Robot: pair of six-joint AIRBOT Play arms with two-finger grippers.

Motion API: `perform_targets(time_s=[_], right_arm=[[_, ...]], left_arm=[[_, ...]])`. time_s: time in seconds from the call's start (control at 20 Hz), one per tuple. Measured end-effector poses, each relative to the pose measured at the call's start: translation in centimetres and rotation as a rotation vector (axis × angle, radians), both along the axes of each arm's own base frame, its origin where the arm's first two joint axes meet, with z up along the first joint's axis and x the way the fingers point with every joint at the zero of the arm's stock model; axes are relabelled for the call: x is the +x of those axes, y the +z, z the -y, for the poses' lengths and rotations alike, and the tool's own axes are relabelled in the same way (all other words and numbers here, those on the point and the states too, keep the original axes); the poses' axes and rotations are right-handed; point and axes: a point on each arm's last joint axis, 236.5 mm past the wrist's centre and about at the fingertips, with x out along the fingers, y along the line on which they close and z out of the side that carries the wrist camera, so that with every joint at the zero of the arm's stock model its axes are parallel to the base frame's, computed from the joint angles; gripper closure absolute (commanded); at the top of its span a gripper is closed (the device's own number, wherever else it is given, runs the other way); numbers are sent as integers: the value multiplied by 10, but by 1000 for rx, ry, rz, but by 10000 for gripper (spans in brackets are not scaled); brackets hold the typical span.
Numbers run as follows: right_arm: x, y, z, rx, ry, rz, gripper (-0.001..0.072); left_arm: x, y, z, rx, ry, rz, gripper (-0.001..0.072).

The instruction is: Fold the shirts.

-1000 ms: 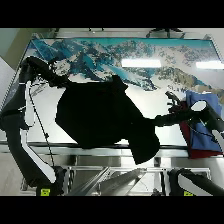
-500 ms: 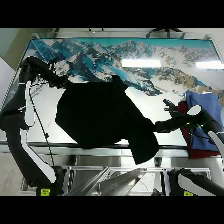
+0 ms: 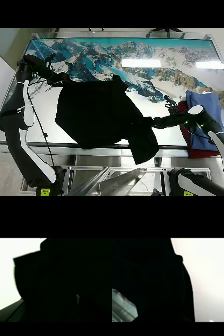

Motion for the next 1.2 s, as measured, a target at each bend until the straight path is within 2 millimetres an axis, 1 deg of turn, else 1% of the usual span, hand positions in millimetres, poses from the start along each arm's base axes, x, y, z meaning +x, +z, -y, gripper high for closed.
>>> perform_targets(time_s=[0.05, 0.15, 0.3, 0.45, 0.55, 0.7, 0.75, 0.85, 0.9, 0.95, 1.0, 1.05, 1.1, 1.15, 1.2], right_arm=[[0, 0, -1, 3, -2, 1, 693], [1, 1, -1, 5, -4, 5, 693], [3, 2, -1, 9, -8, 8, 693], [3, 2, -1, 9, -8, 10, 693], [3, 2, -2, 10, -8, 11, 692], [3, 2, -2, 11, -9, 11, 693], [3, 2, -2, 11, -9, 10, 693], [3, 2, -2, 11, -9, 10, 693], [3, 2, -2, 12, -8, 10, 693], [3, 2, -2, 12, -9, 10, 693], [3, 2, -2, 13, -8, 9, 693], [3, 3, -3, 16, -10, 9, 693], [3, 3, -3, 17, -10, 9, 693], [3, 3, -3, 19, -11, 9, 693], [4, 4, -4, 22, -13, 9, 693]], left_arm=[[-8, 5, -4, -6, 15, -29, 43], [-31, 10, -13, -23, 56, -112, 43], [-84, 9, -21, -53, 117, -268, 43], [-149, 4, -13, -86, 161, -409, 43], [-192, -7, -3, -102, 192, -484, 43], [-246, -32, 12, -113, 239, -559, 43], [-259, -41, 16, -114, 259, -571, 43], [-278, -60, 23, -114, 300, -580, 44], [-281, -66, 26, -122, 312, -571, 44], [-284, -69, 33, -152, 318, -574, 45], [-282, -72, 40, -185, 327, -563, 82], [-280, -75, 44, -208, 332, -550, 315], [-274, -80, 46, -221, 343, -524, 594], [-269, -87, 46, -222, 352, -498, 687], [-266, -89, 47, -232, 349, -488, 687]])
